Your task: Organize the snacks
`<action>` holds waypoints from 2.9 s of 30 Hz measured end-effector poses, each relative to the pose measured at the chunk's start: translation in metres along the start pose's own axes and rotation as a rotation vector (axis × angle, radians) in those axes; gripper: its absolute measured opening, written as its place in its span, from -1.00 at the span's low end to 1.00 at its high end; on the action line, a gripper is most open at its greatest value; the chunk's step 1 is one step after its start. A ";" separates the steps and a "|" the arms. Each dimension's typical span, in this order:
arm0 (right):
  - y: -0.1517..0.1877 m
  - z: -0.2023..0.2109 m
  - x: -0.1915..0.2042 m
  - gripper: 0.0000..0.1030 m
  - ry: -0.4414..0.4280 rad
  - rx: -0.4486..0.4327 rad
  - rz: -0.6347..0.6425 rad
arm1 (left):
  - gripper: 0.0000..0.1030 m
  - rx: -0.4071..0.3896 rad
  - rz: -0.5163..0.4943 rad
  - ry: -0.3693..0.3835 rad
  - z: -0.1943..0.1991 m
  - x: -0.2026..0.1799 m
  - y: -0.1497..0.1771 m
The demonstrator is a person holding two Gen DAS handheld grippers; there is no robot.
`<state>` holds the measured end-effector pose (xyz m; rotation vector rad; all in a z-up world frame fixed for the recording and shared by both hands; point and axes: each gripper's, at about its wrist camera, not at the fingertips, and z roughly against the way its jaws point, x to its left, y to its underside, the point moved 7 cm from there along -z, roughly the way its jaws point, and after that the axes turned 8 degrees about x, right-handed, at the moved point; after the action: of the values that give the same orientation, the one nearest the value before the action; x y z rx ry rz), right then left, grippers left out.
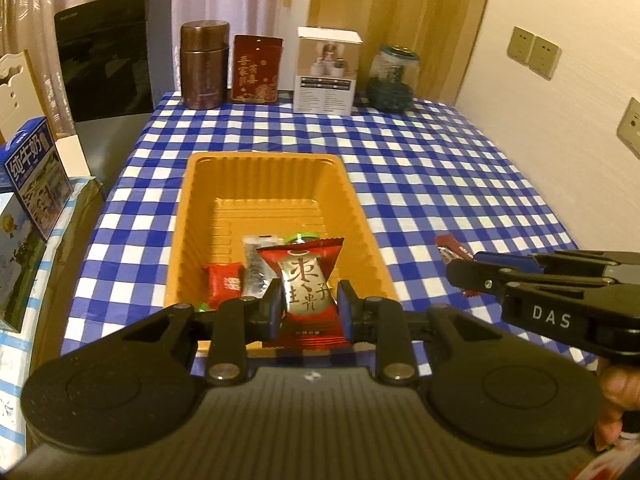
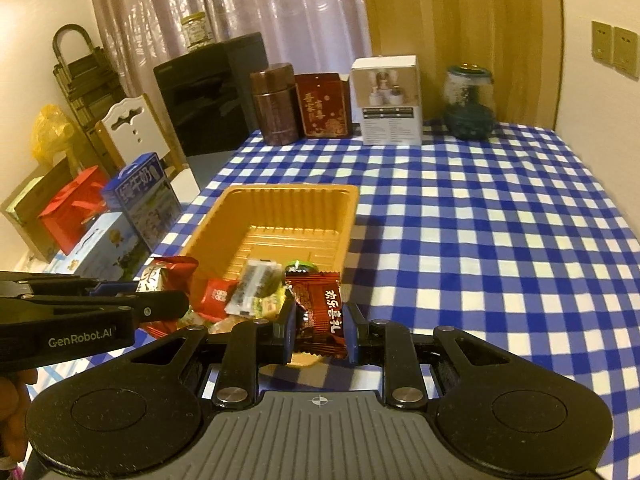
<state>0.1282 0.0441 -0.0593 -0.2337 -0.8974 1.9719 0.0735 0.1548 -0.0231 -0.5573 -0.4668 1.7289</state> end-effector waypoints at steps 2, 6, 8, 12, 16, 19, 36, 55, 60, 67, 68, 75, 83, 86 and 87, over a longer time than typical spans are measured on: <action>-0.004 -0.007 0.003 -0.51 -0.007 0.000 0.005 | -0.51 0.002 0.010 -0.004 -0.005 0.007 -0.004; -0.014 -0.026 0.007 -0.51 -0.018 0.009 0.005 | -0.51 0.008 0.023 -0.011 -0.017 0.021 -0.014; -0.019 -0.037 0.009 -0.51 -0.026 0.015 0.002 | -0.51 0.013 0.029 -0.011 -0.024 0.027 -0.019; -0.030 -0.057 0.010 -0.51 -0.041 0.027 -0.002 | -0.51 0.027 0.039 -0.016 -0.040 0.038 -0.027; -0.039 -0.075 0.011 -0.51 -0.045 0.034 -0.007 | -0.51 0.038 0.036 -0.017 -0.054 0.046 -0.034; -0.044 -0.085 0.009 -0.51 -0.048 0.038 -0.015 | -0.51 0.046 0.034 -0.019 -0.064 0.051 -0.039; -0.046 -0.109 0.002 -0.51 -0.057 0.063 -0.049 | -0.26 0.050 0.052 -0.030 -0.086 0.067 -0.040; -0.056 -0.101 0.003 -0.01 -0.129 0.024 -0.150 | -0.03 0.030 0.072 -0.042 -0.066 0.082 -0.033; -0.052 -0.093 -0.005 0.04 -0.097 0.026 -0.170 | 0.14 0.030 0.076 -0.038 -0.062 0.081 -0.030; -0.040 -0.070 -0.010 0.39 -0.059 0.016 -0.178 | 0.45 0.019 0.074 -0.038 -0.046 0.074 -0.025; -0.038 -0.067 -0.010 0.43 -0.056 0.015 -0.178 | 0.45 0.016 0.074 -0.039 -0.043 0.073 -0.024; -0.025 -0.037 -0.011 0.51 -0.030 0.019 -0.187 | 0.94 -0.018 0.075 -0.057 -0.017 0.066 -0.014; -0.008 -0.003 -0.008 0.56 -0.008 0.011 -0.175 | 1.00 -0.048 0.066 -0.065 0.010 0.054 -0.001; 0.000 0.008 -0.008 0.57 0.006 0.015 -0.171 | 1.00 -0.065 0.065 -0.065 0.020 0.049 0.005; 0.002 0.012 -0.008 0.57 0.010 0.016 -0.167 | 1.00 -0.067 0.062 -0.070 0.023 0.047 0.007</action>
<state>0.1250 0.0309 -0.0536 -0.1544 -0.8662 1.8211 0.0456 0.1990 -0.0147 -0.5655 -0.5637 1.8013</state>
